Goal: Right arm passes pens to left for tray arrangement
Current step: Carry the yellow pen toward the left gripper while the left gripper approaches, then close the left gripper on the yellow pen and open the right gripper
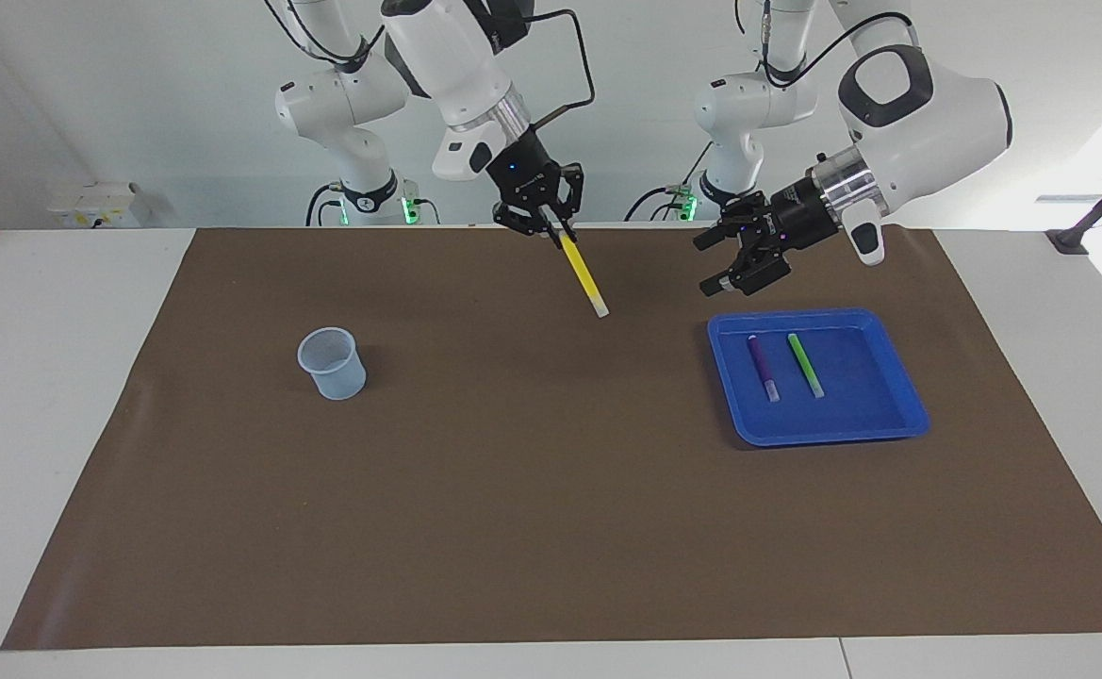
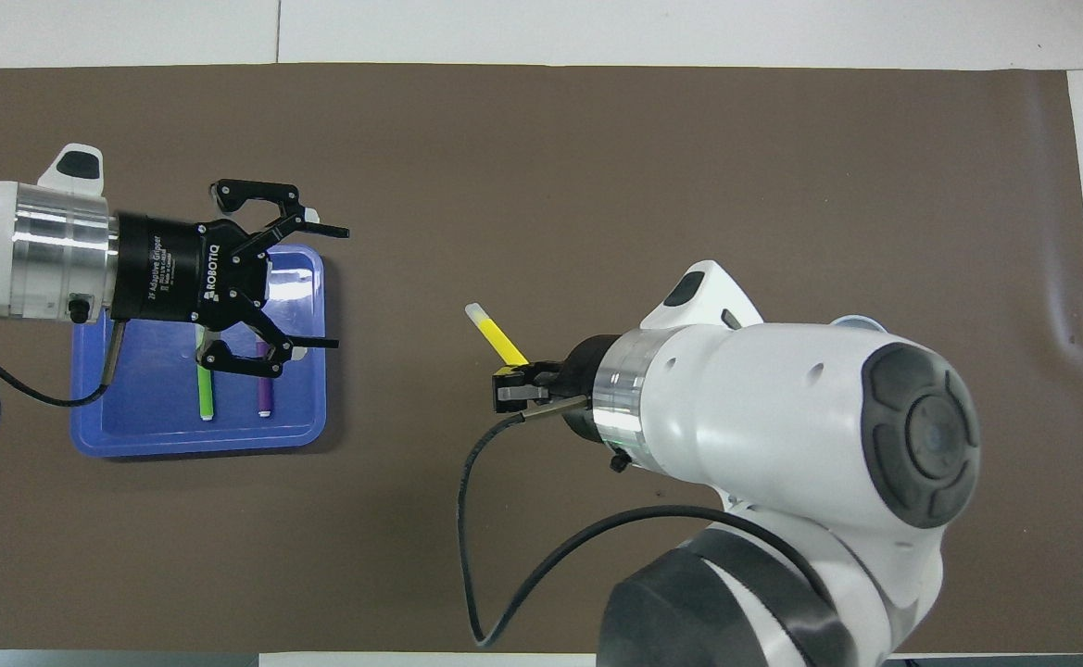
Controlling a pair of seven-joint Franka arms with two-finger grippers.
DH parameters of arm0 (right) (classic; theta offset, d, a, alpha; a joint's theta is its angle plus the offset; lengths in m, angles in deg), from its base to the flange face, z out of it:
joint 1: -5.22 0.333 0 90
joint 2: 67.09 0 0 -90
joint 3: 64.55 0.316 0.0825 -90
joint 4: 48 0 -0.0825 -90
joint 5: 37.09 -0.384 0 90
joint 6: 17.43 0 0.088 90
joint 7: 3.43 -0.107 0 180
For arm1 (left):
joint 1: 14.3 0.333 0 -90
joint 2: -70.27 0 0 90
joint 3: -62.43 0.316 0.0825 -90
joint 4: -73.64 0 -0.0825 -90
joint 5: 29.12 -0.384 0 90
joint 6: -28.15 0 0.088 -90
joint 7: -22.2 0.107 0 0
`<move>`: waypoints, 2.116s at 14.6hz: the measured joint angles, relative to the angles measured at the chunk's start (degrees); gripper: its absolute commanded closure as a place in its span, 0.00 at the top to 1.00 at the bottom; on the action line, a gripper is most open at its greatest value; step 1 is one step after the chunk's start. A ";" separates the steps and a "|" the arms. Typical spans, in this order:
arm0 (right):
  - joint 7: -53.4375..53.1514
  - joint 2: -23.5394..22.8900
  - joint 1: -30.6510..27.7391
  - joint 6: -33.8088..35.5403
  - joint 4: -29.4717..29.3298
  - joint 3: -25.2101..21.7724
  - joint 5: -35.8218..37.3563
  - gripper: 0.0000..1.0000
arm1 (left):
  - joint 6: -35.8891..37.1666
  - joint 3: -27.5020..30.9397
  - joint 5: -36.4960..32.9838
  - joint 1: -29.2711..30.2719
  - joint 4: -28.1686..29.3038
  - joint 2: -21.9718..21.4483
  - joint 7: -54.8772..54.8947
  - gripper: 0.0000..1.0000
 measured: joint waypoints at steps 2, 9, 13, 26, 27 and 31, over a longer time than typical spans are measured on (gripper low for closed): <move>-3.19 -0.39 1.95 -0.95 0.04 0.02 0.00 0.00 | -0.08 -0.15 0.79 -0.89 0.64 1.46 3.29 1.00; -4.13 -3.05 4.94 -4.35 0.16 -0.03 0.00 0.00 | -0.85 -0.30 4.06 -2.80 2.83 3.85 8.35 1.00; -4.13 -3.12 4.94 -4.36 0.15 -0.11 0.00 0.00 | -0.86 -0.36 4.58 -4.38 5.85 2.63 11.32 0.97; -4.14 -3.12 4.89 -4.39 0.14 -0.33 0.00 0.00 | -3.53 -0.40 6.22 -7.04 9.99 0.34 12.53 0.58; -4.13 -3.12 4.88 -4.39 0.14 -0.34 0.00 0.00 | -3.60 -0.40 6.26 -7.08 10.12 0.24 12.53 0.57; -4.13 -3.12 4.87 -4.39 0.14 -0.37 0.00 0.00 | -3.72 -0.40 6.39 -7.17 10.21 0.18 12.53 0.47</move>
